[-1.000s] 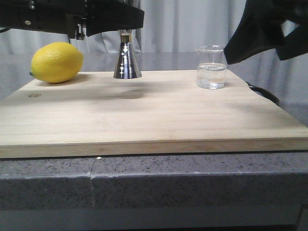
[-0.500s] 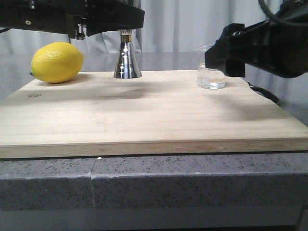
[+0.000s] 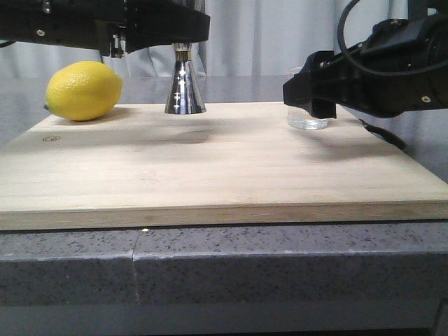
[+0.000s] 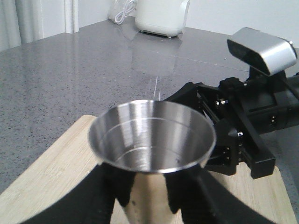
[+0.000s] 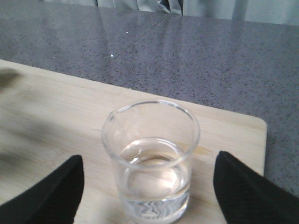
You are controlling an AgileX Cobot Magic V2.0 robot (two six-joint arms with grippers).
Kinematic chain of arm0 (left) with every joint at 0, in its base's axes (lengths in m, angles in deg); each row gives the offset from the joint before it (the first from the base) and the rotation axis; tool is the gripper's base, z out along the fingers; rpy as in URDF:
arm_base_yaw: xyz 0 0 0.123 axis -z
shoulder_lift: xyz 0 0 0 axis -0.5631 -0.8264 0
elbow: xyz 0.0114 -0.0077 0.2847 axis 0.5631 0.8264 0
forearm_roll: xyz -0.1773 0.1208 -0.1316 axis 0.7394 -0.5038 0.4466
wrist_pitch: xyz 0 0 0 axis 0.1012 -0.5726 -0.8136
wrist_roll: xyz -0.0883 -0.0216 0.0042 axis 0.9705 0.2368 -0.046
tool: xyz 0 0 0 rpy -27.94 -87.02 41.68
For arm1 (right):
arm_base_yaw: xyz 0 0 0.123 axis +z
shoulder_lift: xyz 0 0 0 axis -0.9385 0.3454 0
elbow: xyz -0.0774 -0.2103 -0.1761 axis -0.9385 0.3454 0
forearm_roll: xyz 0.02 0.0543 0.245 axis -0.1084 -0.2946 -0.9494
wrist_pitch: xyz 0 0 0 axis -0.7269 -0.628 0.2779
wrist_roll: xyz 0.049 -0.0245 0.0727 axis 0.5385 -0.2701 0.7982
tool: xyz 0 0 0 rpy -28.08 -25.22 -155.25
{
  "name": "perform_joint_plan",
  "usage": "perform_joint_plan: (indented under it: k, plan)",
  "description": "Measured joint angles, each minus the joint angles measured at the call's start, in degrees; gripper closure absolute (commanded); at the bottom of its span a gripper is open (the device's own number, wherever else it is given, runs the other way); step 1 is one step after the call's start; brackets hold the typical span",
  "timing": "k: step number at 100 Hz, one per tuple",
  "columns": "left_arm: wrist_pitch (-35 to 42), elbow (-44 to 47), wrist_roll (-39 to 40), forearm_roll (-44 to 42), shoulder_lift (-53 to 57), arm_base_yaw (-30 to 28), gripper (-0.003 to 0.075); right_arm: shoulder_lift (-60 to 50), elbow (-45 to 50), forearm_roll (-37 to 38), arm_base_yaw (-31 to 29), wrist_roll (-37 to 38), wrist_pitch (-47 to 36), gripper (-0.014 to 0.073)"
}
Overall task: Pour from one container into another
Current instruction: 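Reach the right gripper down and grasp the clear glass beaker, then lift the beaker and carry it above the jigger with the right gripper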
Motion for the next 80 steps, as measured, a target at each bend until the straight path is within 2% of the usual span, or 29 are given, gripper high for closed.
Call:
perform_joint_plan:
  k: [23,50,59,70,80]
  plan:
    - [0.0,0.0,0.0,0.0,0.0,0.0,0.0511,4.6,-3.3,7.7,-1.0,3.2,0.0,0.0082]
    - [0.0,0.0,0.0,0.0,0.0,0.0,0.0511,5.5,-3.7,8.8,-1.1,3.6,-0.3,0.0086]
    - [0.0,0.0,0.0,0.0,0.0,0.0,0.0511,5.5,-3.8,8.8,-1.1,3.6,-0.3,0.0149]
    - [0.0,0.0,0.0,0.0,0.0,0.0,0.0511,5.5,-3.9,8.8,-1.1,3.8,-0.3,0.027]
    - [0.0,0.0,0.0,0.0,0.0,0.0,0.0511,5.5,-3.9,8.8,-1.1,3.8,-0.3,0.0326]
